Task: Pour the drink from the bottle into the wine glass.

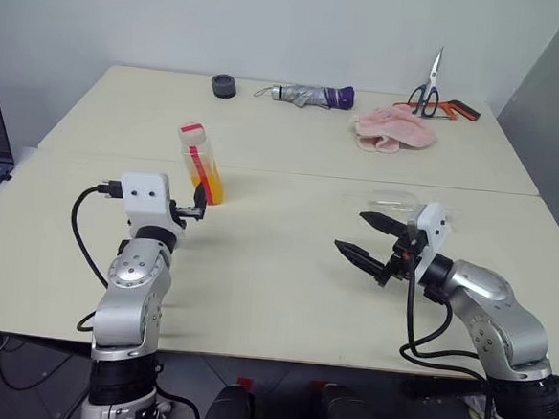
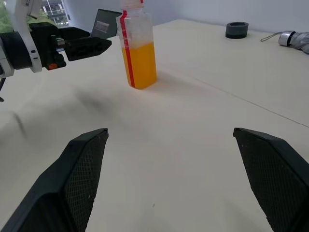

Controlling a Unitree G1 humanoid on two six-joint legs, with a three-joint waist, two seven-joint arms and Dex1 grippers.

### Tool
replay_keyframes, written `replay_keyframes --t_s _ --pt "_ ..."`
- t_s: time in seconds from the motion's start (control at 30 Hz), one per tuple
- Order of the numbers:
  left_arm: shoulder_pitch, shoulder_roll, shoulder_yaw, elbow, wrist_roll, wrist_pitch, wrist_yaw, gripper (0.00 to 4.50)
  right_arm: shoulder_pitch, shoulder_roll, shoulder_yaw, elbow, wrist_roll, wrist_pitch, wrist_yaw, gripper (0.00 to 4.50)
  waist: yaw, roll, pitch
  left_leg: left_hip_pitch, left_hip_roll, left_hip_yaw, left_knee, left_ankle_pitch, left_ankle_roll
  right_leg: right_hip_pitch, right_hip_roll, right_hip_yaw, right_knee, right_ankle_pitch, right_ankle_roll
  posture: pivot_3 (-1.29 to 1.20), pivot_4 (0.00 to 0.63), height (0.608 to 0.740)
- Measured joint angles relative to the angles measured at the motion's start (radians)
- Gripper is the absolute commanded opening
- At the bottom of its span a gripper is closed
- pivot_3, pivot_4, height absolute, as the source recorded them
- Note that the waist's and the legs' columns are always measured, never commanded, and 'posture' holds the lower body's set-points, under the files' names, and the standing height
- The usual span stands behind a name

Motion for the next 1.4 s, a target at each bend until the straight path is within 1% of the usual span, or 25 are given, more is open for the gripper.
replay_keyframes --t_s 0.37,0.57,0.87,1.07,1.2,1.4 --pt "-0.120 -0.036 -0.033 0.107 0.042 -0.004 0.053 4.50 -0.022 0.017 0.001 0.031 -0.013 -0.024 -0.004 4.43 0.000 0.000 0.000 0.000 0.000 0.000 0.000 0.000 0.000 0.000 0.000 0.000 0.000 0.001 0.000 0.00 0.150 0.740" --pt "-0.145 -0.038 -0.048 0.146 0.048 -0.016 0.063 4.50 -0.045 0.020 0.002 0.026 -0.012 -0.018 -0.017 4.43 0.000 0.000 0.000 0.000 0.000 0.000 0.000 0.000 0.000 0.000 0.000 0.000 0.000 0.001 0.000 0.00 0.150 0.740" --pt "-0.202 -0.037 -0.046 0.196 0.048 -0.016 0.068 4.50 -0.097 0.021 0.003 -0.015 0.016 0.048 -0.027 4.43 -0.001 0.000 0.000 0.000 0.000 0.000 0.000 0.000 0.000 0.000 0.000 0.000 0.000 0.001 0.000 0.00 0.150 0.740" --pt "-0.208 -0.038 -0.042 0.233 0.043 -0.016 0.069 4.50 -0.142 0.013 0.007 -0.046 0.054 0.070 0.010 4.43 0.000 0.000 0.000 -0.001 0.000 -0.001 0.000 0.000 0.000 0.000 -0.001 -0.001 0.000 0.002 0.000 0.00 0.150 0.740" --pt "-0.231 -0.037 -0.035 0.258 0.040 -0.019 0.069 4.50 -0.168 0.006 0.023 -0.047 0.049 0.069 0.044 4.43 0.000 0.000 0.000 -0.001 0.000 -0.001 0.000 0.000 0.000 0.000 -0.001 -0.001 0.000 0.002 0.000 0.00 0.150 0.740" --pt "-0.252 -0.037 -0.025 0.282 0.041 -0.021 0.069 4.50 -0.188 0.014 0.047 -0.041 0.039 0.063 0.047 4.43 0.000 0.000 0.000 -0.001 0.000 -0.001 0.000 0.000 0.000 0.000 -0.001 -0.002 0.000 0.002 0.000 0.00 0.150 0.740"
